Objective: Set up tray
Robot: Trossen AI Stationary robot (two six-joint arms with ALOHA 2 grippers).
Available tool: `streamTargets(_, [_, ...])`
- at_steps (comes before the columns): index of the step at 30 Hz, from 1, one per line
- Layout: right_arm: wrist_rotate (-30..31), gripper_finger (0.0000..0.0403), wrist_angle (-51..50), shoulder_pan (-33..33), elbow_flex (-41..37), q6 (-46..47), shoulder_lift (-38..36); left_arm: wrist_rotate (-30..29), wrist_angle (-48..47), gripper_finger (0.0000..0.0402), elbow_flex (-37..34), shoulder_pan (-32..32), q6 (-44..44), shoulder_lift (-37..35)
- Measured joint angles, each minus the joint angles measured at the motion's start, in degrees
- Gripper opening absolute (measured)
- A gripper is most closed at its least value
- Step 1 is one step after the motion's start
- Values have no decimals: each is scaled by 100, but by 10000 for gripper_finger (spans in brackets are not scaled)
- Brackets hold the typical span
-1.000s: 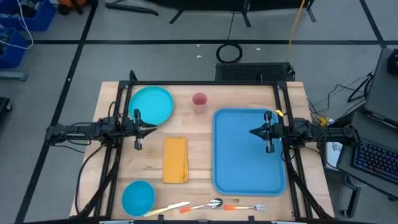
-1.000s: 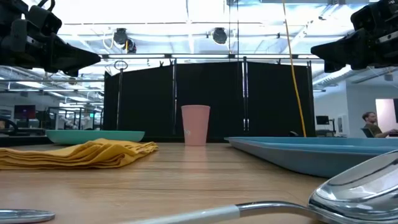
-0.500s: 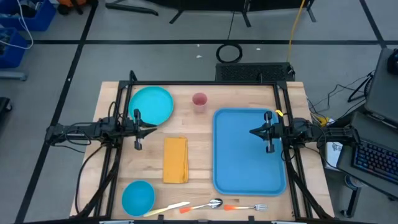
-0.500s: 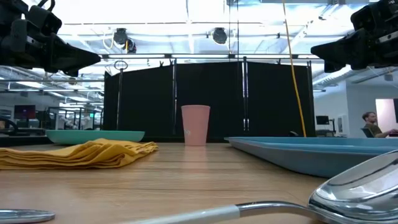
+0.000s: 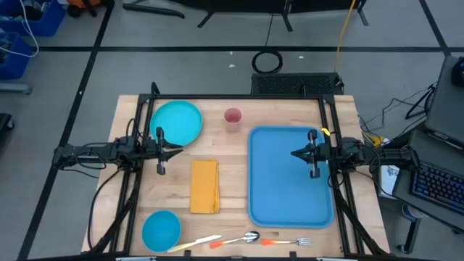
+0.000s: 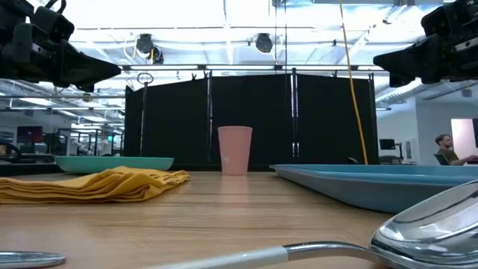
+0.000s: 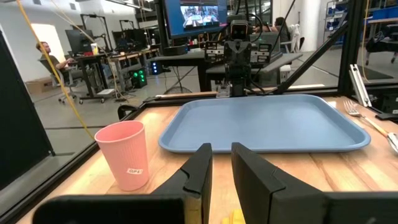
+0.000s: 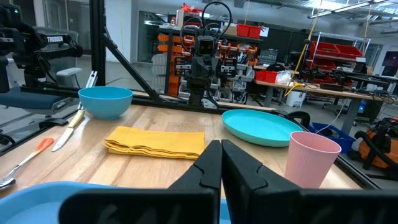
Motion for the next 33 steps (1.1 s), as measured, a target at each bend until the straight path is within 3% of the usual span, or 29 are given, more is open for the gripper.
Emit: streamTargets(33, [6, 0, 12, 1, 0, -97, -2, 0, 2, 67, 0, -2, 0, 0])
